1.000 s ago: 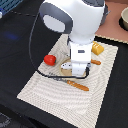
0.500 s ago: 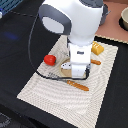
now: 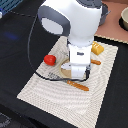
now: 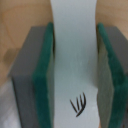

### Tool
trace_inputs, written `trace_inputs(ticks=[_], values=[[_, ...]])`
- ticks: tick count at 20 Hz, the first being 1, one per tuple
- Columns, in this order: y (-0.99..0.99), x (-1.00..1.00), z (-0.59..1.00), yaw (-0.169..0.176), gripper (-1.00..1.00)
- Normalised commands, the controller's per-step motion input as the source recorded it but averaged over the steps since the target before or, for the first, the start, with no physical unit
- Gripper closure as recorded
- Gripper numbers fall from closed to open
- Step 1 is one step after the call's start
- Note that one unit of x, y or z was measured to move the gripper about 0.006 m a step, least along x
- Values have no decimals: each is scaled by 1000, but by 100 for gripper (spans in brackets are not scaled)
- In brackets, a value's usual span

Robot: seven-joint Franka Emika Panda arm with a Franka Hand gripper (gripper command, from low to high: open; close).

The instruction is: Interact with the objects in diverse but meaningful ways.

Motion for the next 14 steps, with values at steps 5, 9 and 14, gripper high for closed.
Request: trace_inputs(ticks=[5, 9, 14], values=[[-605, -8, 997, 0, 100], [-879, -62, 723, 0, 100], [-914, -42, 430, 0, 100]])
